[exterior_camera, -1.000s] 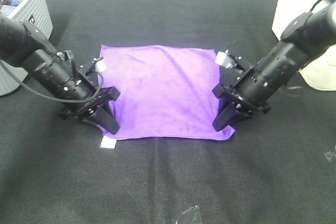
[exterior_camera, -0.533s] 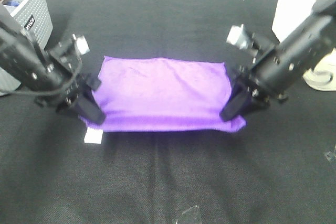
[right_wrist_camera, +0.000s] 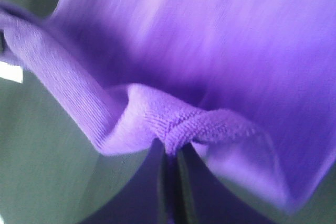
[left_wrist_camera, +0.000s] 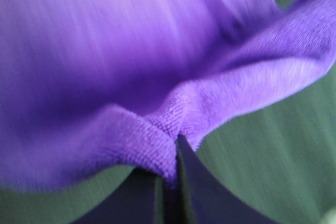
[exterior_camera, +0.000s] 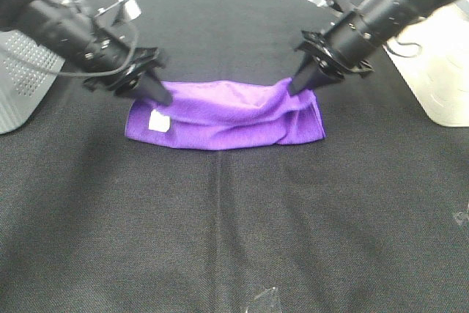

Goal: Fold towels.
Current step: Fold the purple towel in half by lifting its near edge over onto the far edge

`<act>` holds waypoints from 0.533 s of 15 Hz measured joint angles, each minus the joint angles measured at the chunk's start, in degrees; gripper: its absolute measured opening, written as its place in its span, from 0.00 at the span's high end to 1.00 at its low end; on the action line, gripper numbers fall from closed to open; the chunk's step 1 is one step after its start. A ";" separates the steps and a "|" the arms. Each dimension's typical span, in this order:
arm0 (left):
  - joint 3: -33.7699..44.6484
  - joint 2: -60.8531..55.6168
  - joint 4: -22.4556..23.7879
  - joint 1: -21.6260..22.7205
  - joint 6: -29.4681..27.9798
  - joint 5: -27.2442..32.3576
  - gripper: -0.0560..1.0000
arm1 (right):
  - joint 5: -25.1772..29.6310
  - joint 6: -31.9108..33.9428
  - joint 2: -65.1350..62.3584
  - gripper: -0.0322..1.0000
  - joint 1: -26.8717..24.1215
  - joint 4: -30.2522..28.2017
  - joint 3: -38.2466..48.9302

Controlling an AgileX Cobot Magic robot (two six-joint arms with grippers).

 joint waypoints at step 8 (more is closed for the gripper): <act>-14.73 11.86 -1.26 1.26 -0.46 -4.18 0.95 | -1.95 4.64 13.18 0.96 -4.24 1.20 -15.76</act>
